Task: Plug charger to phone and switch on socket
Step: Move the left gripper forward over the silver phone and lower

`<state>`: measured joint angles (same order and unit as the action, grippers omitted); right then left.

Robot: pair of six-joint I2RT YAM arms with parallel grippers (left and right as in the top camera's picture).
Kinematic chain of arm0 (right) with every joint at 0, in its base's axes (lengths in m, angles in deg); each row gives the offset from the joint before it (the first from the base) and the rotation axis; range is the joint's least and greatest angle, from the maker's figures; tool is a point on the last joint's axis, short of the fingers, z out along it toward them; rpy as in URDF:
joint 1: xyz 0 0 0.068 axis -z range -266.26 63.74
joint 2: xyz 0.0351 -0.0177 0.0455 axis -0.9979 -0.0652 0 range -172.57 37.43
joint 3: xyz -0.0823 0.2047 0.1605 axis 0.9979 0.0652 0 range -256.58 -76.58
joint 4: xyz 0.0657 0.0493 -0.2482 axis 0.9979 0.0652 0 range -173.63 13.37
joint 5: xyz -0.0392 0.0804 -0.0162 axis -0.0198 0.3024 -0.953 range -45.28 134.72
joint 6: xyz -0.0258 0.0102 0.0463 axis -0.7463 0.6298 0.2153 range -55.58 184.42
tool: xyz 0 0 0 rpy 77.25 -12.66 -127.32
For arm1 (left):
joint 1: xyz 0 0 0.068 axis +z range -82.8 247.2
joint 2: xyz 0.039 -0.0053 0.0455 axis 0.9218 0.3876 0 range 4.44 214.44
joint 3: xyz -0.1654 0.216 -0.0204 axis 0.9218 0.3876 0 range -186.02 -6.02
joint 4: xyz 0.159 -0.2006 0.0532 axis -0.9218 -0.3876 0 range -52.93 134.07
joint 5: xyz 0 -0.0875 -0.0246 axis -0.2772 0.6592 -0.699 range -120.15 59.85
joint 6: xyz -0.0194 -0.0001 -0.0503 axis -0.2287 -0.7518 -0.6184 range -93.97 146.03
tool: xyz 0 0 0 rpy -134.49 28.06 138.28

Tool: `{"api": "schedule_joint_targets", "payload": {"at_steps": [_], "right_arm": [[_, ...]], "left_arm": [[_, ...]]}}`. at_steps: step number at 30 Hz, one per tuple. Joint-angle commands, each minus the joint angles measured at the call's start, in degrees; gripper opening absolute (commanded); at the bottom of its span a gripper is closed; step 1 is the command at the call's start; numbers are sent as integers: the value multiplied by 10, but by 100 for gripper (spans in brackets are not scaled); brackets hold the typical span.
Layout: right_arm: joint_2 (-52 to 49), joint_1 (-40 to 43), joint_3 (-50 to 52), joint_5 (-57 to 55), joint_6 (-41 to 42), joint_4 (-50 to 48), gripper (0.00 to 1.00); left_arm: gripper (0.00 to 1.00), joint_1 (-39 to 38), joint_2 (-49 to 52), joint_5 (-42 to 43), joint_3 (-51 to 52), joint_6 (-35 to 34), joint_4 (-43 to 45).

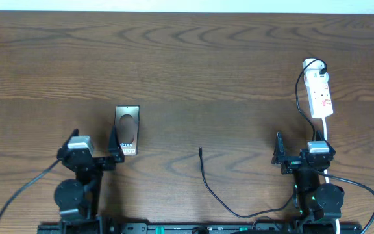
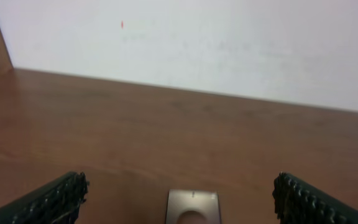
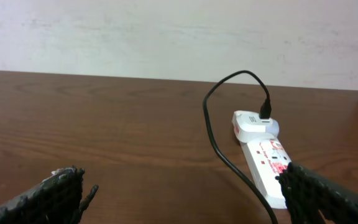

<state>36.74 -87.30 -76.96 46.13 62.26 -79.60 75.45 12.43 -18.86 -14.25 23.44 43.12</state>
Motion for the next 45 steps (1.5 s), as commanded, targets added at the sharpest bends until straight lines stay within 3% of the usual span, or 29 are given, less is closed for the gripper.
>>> {"api": "schedule_joint_targets", "payload": {"at_steps": [1,5,8,15,20,27,31,33,34,35,37,38,41,45], "right_arm": [[4,-3,1,-8,-7,3,99],[4,-3,1,-8,-7,3,99],[4,-3,1,-8,-7,3,99],[4,-3,1,-8,-7,3,99],[4,-3,1,-9,-7,3,99],[4,-3,1,-8,-7,3,99],[4,-3,1,-8,-7,3,99],[4,-3,1,-8,-7,3,99],[4,-3,1,-8,-7,3,99],[4,-3,1,-8,-7,3,99],[4,-3,1,-8,-7,3,99],[4,-3,1,-8,-7,3,99],[4,-3,1,-8,-7,3,99],[4,-3,1,-8,-7,3,99]], "left_arm": [[98,3,89,1,-100,-24,3],[98,3,229,3,-230,-40,-27],[98,3,332,3,-344,-39,-97],[98,3,589,20,-694,-17,-367],[98,3,728,20,-882,-15,-518],[98,3,814,20,-914,-7,-669],[99,3,843,20,-908,-7,-705],[44,3,856,20,-902,-6,-715],[29,3,861,20,-901,-6,-717],[30,3,870,20,-897,-7,-721],[93,-3,888,20,-894,-2,-733],[100,-11,904,13,-893,5,-745],[100,-43,949,-44,-883,4,-747],[100,-61,975,-45,-855,4,-715]]}}
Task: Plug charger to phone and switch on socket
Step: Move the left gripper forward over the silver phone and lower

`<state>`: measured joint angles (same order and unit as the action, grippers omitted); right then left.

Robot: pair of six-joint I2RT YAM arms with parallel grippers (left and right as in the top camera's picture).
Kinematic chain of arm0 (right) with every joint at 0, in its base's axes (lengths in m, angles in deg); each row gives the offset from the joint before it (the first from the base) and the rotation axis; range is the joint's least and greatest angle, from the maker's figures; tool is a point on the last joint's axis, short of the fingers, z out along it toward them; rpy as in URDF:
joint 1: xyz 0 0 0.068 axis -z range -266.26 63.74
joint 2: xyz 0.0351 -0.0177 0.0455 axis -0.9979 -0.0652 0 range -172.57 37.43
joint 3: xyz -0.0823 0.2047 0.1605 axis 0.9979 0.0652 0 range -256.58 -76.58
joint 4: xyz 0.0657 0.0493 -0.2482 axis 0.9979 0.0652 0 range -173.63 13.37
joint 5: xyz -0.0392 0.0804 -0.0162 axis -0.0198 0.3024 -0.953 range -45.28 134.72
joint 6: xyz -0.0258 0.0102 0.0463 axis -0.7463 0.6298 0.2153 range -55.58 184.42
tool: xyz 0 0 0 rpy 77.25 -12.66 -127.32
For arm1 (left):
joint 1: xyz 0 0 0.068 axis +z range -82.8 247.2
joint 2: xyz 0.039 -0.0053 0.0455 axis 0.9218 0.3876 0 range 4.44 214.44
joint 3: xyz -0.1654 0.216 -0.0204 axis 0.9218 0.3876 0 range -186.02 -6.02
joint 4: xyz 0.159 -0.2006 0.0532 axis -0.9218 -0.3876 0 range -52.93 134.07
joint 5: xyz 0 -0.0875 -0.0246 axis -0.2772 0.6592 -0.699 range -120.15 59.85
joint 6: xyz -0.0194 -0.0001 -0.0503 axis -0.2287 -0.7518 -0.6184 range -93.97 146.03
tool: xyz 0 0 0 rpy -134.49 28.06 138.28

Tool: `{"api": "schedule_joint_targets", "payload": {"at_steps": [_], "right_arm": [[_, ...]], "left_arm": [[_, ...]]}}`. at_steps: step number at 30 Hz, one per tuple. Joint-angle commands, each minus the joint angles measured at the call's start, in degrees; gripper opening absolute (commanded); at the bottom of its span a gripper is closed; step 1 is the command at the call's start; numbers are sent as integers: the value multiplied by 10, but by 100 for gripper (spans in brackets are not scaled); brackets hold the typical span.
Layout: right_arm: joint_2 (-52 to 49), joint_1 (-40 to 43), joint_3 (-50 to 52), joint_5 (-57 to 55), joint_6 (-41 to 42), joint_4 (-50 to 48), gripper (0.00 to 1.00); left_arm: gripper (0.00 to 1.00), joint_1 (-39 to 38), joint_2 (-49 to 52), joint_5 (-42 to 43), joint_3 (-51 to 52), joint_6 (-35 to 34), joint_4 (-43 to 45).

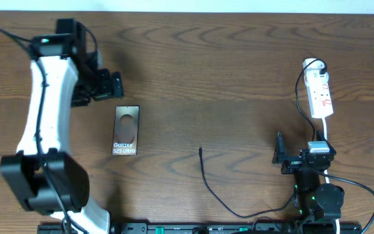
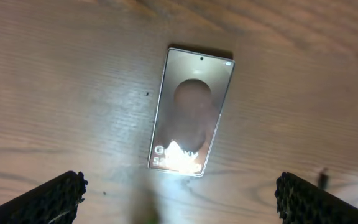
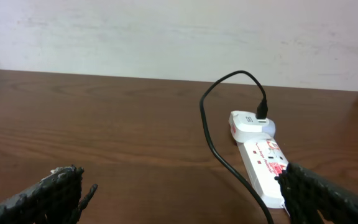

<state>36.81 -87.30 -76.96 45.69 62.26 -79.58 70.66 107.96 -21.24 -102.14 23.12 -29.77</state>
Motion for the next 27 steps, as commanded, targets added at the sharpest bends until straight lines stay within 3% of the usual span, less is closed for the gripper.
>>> {"api": "schedule_joint_targets", "payload": {"at_steps": [1,11,27], "right_arm": [[3,-3,1,-4,-7,3,99],[3,-3,1,-4,-7,3,99],[3,-3,1,-4,-7,3,99]], "left_arm": [[100,-18,22,-21,39,8,32],[100,-44,21,-21,185,8,163],[100,-45,21,-21,301,40,269]]}}
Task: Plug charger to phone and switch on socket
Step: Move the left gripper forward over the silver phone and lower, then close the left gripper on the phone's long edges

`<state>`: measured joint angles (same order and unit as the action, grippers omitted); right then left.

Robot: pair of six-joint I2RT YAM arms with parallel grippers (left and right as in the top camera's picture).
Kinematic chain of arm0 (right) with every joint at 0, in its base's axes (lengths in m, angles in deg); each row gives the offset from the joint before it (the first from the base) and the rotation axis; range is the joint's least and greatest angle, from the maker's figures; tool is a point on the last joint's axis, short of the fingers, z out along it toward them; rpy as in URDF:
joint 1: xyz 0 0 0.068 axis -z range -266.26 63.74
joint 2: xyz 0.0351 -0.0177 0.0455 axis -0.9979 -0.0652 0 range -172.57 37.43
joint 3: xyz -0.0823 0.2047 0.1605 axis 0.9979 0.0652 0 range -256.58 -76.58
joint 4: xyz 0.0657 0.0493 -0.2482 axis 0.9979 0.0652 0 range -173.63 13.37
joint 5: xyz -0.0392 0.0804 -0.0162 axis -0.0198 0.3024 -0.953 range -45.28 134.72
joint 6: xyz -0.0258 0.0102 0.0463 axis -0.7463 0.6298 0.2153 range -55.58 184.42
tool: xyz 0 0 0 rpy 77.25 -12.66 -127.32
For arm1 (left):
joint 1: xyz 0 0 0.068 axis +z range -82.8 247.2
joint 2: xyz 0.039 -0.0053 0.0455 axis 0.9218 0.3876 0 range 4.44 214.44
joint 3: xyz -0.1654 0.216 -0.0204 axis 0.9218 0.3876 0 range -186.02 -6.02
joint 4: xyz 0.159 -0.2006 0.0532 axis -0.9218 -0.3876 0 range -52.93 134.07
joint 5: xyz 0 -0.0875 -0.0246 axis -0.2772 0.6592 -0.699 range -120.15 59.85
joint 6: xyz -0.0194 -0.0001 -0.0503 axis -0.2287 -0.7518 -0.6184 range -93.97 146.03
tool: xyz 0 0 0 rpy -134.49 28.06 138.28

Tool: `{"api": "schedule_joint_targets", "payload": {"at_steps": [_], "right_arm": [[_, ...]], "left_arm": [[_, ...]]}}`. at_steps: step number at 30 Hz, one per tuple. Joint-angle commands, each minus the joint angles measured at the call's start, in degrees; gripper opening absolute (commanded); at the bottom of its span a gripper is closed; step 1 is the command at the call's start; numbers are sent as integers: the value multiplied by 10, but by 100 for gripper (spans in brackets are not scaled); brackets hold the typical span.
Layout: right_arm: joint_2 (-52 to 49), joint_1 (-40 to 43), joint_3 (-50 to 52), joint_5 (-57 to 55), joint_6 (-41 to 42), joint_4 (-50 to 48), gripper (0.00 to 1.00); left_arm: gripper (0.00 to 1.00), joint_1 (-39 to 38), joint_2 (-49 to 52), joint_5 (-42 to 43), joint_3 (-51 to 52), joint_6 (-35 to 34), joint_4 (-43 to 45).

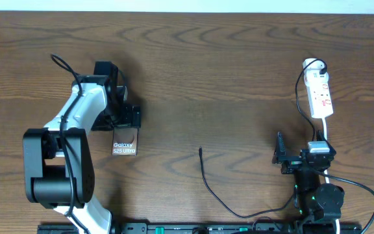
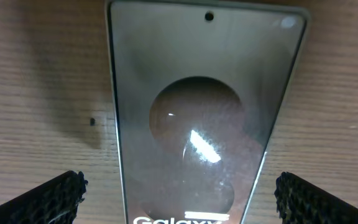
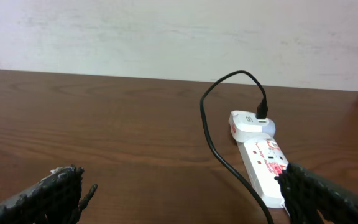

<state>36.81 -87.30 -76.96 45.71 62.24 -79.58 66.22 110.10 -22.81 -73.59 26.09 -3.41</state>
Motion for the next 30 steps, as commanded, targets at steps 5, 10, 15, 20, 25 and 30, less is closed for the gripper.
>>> {"api": "schedule_joint_targets", "payload": {"at_steps": [5,10,15,20,25,30], "right_arm": [[3,-3,1,-4,-7,3,99],[3,-3,1,-4,-7,3,99],[3,-3,1,-4,-7,3,99],[3,-3,1,-4,-7,3,99],[3,-3,1,-4,-7,3,99],[3,-3,1,-4,-7,3,99]], "left_arm": [[100,-1,-1,-5,31,19,16],[100,-2,-1,-5,32,24,16],[100,-17,-1,-6,34,30,14],[100,-47,-1,-23,34,23,31],[100,-48,-1,-53,34,14,33],[99,-48,-1,-53,34,14,37]]}}
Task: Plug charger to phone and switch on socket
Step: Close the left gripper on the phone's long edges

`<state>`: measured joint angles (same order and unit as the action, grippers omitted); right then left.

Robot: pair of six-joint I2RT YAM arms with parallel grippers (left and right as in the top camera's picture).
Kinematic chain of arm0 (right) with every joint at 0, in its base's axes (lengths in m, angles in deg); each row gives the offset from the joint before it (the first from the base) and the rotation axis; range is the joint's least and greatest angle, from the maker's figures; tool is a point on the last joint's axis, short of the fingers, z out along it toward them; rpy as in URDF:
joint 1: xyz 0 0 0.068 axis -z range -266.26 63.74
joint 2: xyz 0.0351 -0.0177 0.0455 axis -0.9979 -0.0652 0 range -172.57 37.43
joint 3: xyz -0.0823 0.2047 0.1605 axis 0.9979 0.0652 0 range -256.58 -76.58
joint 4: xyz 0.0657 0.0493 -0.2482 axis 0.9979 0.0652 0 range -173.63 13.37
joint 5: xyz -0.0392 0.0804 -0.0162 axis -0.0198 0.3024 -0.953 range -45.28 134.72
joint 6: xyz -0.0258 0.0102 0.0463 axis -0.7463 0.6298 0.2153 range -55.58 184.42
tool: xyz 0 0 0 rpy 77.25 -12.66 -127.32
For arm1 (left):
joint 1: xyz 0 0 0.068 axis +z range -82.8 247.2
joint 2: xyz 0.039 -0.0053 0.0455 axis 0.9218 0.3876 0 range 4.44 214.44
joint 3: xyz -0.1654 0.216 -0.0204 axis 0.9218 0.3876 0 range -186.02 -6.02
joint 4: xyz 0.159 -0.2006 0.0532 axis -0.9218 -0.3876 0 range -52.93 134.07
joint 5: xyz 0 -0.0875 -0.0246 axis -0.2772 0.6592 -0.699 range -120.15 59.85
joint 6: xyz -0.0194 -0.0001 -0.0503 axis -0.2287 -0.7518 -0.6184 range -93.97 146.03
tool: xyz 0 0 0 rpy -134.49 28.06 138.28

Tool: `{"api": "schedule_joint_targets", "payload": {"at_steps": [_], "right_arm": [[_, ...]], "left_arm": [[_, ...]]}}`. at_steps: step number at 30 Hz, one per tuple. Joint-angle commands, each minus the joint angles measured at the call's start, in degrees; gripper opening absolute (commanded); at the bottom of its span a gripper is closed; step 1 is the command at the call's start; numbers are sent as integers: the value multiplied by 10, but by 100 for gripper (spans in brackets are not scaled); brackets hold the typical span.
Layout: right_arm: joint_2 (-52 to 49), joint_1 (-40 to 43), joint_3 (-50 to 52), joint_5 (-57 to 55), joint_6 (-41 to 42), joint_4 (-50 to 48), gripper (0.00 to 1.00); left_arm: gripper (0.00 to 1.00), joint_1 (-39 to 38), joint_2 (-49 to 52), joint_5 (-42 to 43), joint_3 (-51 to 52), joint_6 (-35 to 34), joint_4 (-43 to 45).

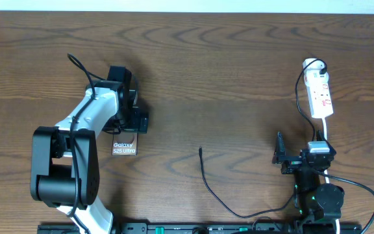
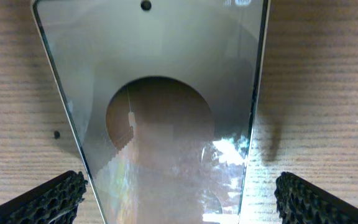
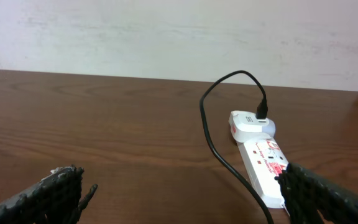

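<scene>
The phone (image 1: pixel 124 147) lies face up left of centre, its screen reading "Galaxy S25 Ultra". My left gripper (image 1: pixel 134 121) hangs over its far half, open. In the left wrist view the phone (image 2: pixel 160 106) fills the frame, and the fingertips (image 2: pixel 48 200) straddle its two long edges without touching. The black charger cable ends in a loose plug (image 1: pixel 200 151) at mid table. It runs to a white adapter (image 3: pixel 253 124) in the white power strip (image 3: pixel 267 167). My right gripper (image 1: pixel 296 160) rests open near the front edge.
The power strip (image 1: pixel 320 94) lies at the far right of the brown wooden table (image 1: pixel 226 71). The cable (image 1: pixel 221 198) loops along the front edge toward the right arm's base. A pale wall stands behind the table.
My left gripper has shifted slightly right and come closer to the phone, which now looks larger in the wrist view. The phone, the cable and the right arm have not moved.
Both arms first rested at the front edge, the left gripper just short of the phone. Then the left arm was stretched far left, its gripper beyond the phone. Then it stood open over the phone's far half, and now sits closer to it.
</scene>
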<state>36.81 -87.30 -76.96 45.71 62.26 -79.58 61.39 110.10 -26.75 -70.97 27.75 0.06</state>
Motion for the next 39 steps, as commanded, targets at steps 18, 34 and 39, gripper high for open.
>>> {"api": "schedule_joint_targets", "payload": {"at_steps": [18,34,39], "right_arm": [[3,-3,1,-4,-7,3,99],[3,-3,1,-4,-7,3,99],[3,-3,1,-4,-7,3,99]], "left_arm": [[99,26,-1,-9,8,2,12],[99,26,-3,-9,47,2,51],[99,26,-3,-9,47,2,51]]}}
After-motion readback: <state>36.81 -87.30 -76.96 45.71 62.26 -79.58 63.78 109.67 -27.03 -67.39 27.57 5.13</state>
